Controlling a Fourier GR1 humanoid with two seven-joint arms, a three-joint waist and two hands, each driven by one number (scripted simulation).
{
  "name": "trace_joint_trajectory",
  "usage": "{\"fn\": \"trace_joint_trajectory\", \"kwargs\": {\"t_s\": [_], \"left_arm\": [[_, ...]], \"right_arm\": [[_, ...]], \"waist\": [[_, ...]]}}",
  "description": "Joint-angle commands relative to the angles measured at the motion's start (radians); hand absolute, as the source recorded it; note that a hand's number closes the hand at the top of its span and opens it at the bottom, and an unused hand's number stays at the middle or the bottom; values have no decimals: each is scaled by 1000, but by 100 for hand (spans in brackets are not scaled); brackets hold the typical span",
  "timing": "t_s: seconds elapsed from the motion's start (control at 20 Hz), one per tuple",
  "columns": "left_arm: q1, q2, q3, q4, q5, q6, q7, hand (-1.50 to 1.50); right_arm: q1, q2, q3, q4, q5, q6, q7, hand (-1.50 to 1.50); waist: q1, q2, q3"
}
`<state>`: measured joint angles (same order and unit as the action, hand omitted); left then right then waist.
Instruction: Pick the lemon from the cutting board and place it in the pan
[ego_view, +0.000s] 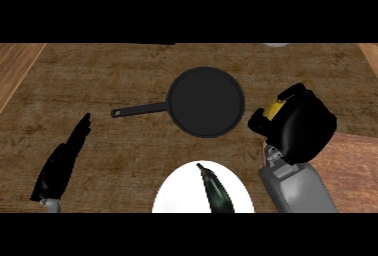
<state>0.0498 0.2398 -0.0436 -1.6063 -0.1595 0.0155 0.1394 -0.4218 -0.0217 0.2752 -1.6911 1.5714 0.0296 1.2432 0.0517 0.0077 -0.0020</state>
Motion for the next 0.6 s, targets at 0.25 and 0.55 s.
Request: {"fn": "trace_joint_trajectory", "kwargs": {"t_s": [0.25,0.55], "left_arm": [[-26,-35,-40,-3,-28,14,3,0],[-54,-27,-44,2,-25,-7,34,0]], "right_arm": [[-196,21,-160,341,-150,-238,189,150],[-285,21,-261,629,-265,-319,84,150]], "waist": [[30,14,4],[47,25,5]]}}
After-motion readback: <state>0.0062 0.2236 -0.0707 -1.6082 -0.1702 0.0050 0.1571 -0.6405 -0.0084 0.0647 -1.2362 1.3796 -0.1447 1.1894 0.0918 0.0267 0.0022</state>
